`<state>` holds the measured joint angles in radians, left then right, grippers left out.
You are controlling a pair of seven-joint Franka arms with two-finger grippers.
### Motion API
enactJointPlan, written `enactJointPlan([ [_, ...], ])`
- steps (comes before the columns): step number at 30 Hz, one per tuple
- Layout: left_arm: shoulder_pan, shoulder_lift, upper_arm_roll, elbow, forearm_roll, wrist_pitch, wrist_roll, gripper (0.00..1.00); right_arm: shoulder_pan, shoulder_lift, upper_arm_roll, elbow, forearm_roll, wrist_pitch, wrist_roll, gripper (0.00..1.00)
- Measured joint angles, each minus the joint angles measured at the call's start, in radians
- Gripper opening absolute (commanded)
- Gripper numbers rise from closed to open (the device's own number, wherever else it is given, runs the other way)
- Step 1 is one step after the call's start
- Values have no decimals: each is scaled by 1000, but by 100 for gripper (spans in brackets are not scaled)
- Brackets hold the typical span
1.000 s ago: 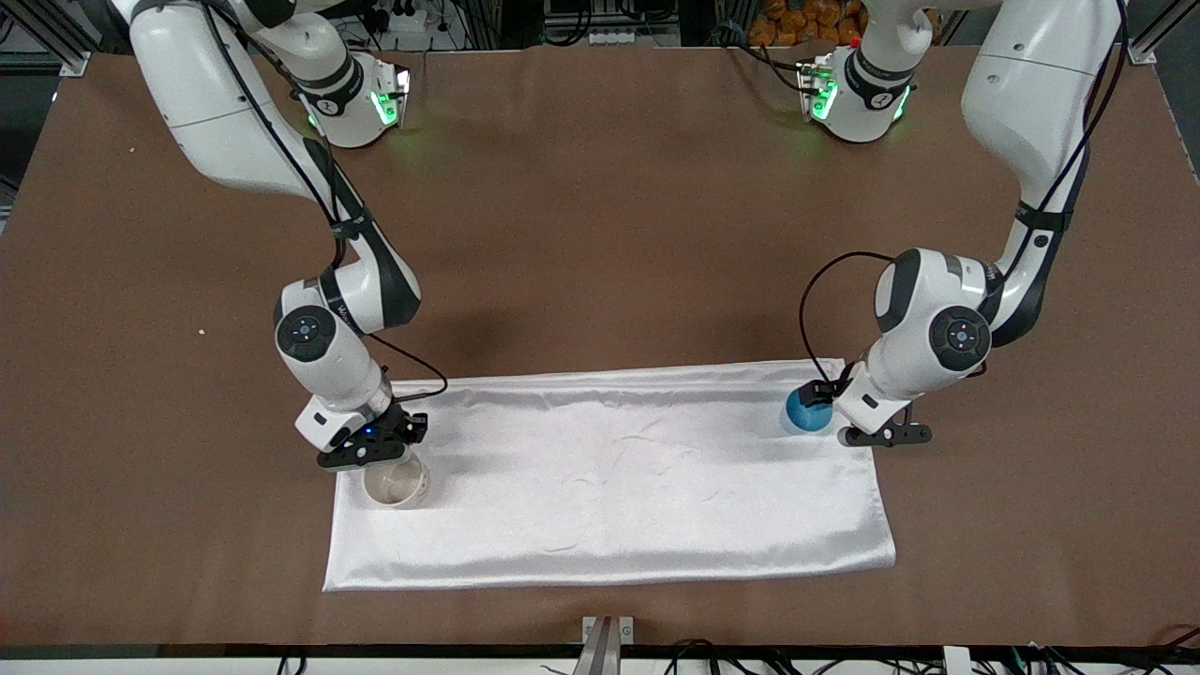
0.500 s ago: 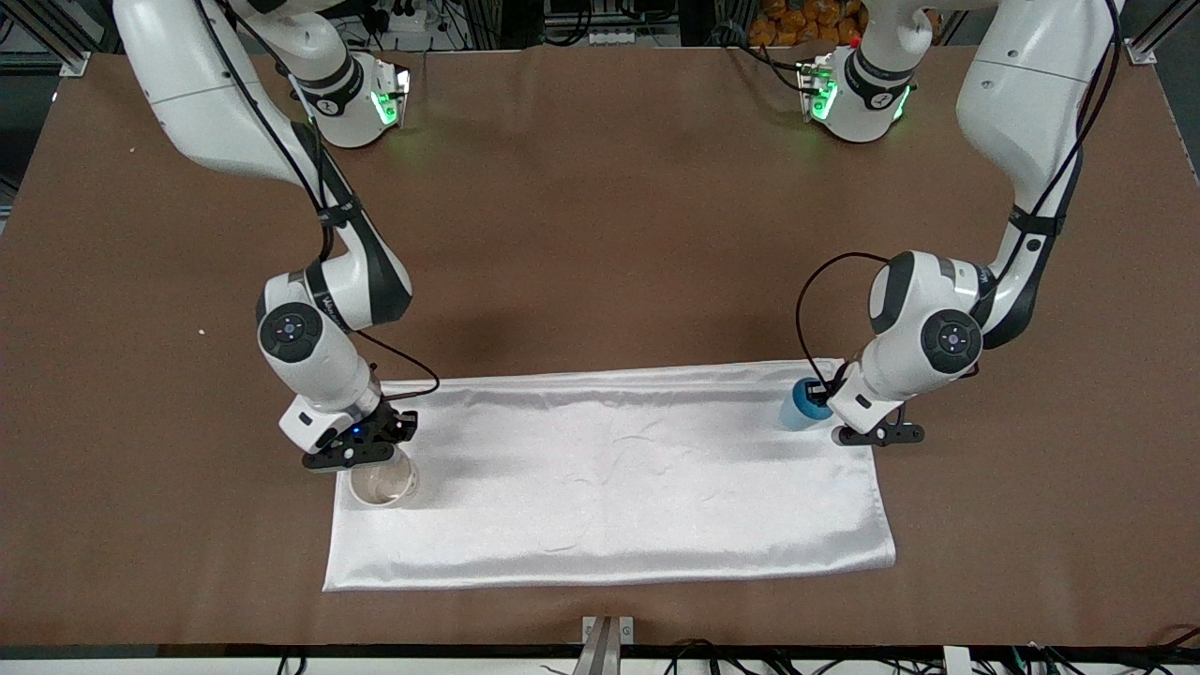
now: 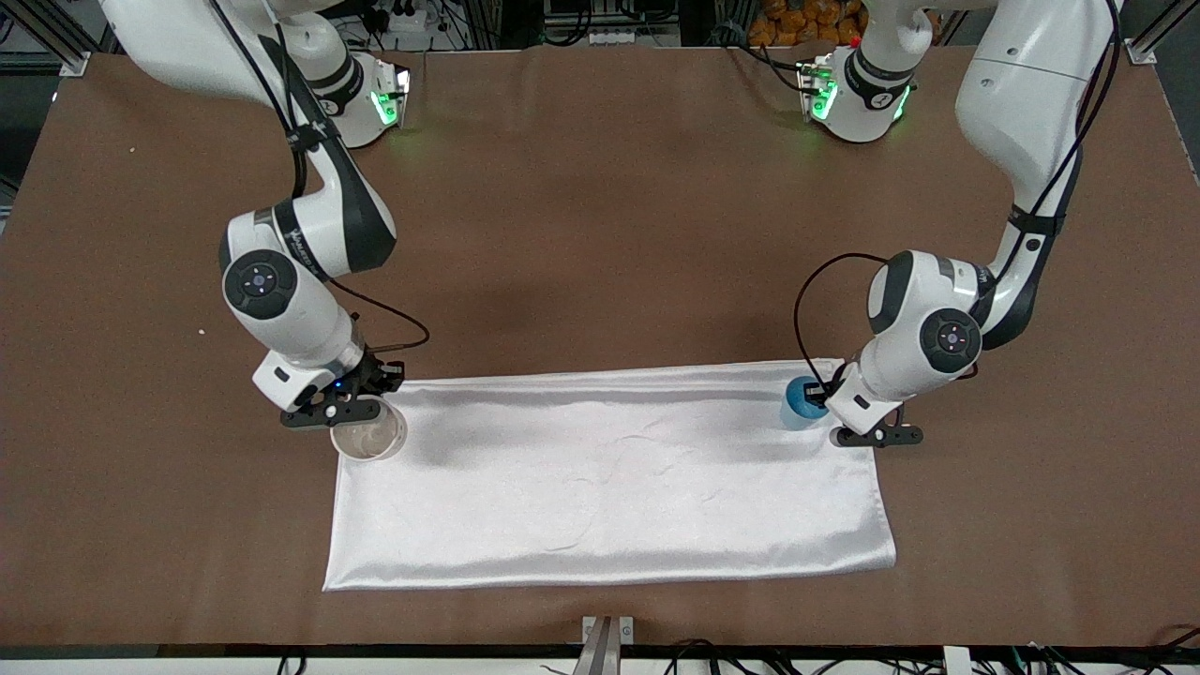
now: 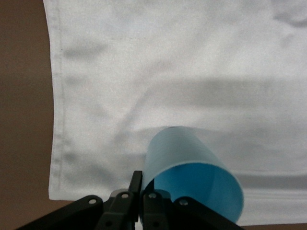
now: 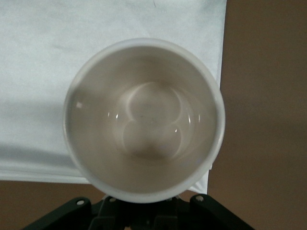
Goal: Place blue cup into white mug on table
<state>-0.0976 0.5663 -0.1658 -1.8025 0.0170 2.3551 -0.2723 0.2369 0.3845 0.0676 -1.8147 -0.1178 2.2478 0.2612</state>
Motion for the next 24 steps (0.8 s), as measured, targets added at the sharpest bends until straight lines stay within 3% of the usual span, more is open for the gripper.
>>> enactJointPlan([
  [5,0,0,3,5,0,0,0,0,1,-93,10,-146,5,67,2,0],
  [13,0,0,8,25,30,0,0,0,41,-209,22,-389,146,248,6,0],
  [18,-1,-1,8,53,107,-14,-2,0,128,-245,24,-445,188,274,114,0],
  [24,-6,-2,7,86,120,-45,-3,0,270,-255,26,-450,191,295,305,0],
])
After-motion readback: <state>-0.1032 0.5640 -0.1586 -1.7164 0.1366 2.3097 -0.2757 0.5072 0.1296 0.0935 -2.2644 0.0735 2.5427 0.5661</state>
